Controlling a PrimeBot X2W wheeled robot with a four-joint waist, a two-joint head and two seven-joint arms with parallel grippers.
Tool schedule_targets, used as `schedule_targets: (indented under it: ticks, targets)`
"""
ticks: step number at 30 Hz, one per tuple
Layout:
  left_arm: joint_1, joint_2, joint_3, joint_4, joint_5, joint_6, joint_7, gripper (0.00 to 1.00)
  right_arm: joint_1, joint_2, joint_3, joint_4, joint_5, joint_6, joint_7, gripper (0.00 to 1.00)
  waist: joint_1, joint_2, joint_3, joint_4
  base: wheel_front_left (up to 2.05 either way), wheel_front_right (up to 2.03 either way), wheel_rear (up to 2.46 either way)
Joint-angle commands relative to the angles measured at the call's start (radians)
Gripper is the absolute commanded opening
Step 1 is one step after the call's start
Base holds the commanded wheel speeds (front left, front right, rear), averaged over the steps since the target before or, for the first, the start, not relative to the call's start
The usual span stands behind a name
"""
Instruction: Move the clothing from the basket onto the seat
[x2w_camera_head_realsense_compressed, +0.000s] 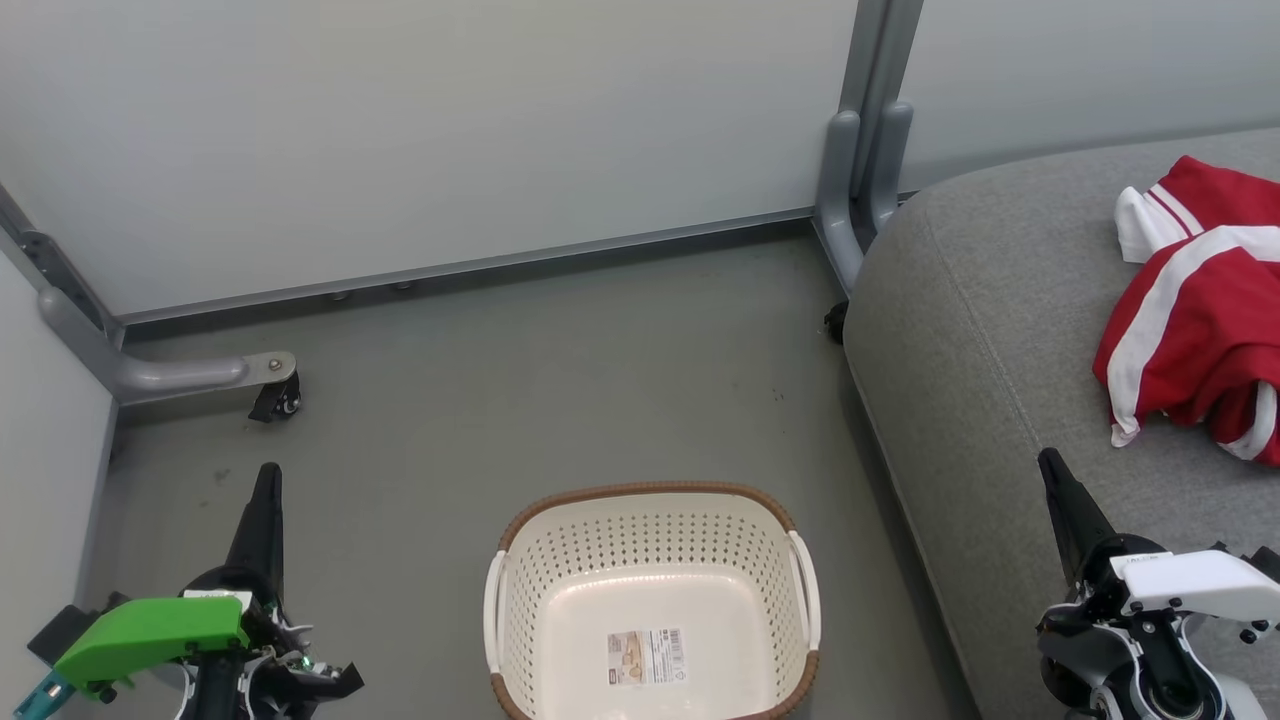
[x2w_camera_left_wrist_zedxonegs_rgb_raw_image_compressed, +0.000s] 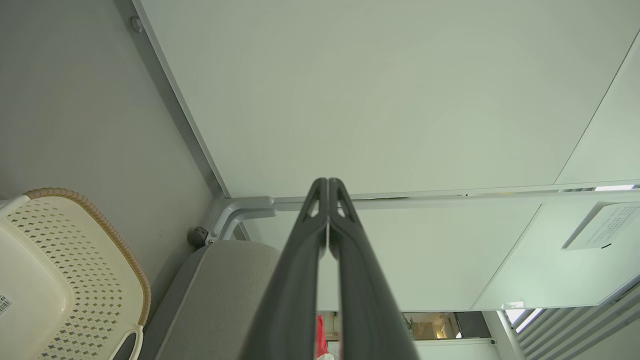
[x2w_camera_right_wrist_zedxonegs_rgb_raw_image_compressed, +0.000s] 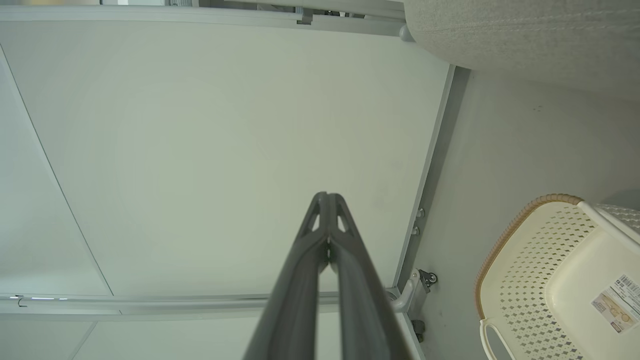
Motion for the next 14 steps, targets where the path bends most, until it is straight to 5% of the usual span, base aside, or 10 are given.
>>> schedule_targets:
  ticks: [1, 14]
  targets:
    - [-0.02, 0.002, 0.006, 0.004, -0.02, -0.006, 0.006, 0.0, -0.013, -0.006, -0.004, 0.005, 0.02, 0.0, 0.008, 0.0, 0.0, 0.0034, 0.002, -0.002, 0.0, 0.0, 0.0]
    - [-0.022, -0.003, 0.012, 0.005, -0.022, -0.006, 0.013, 0.0, -0.014, -0.006, -0.005, 0.006, 0.03, 0.0, 0.01, 0.0, 0.0, 0.0035, 0.004, -0.004, 0.0, 0.0, 0.0]
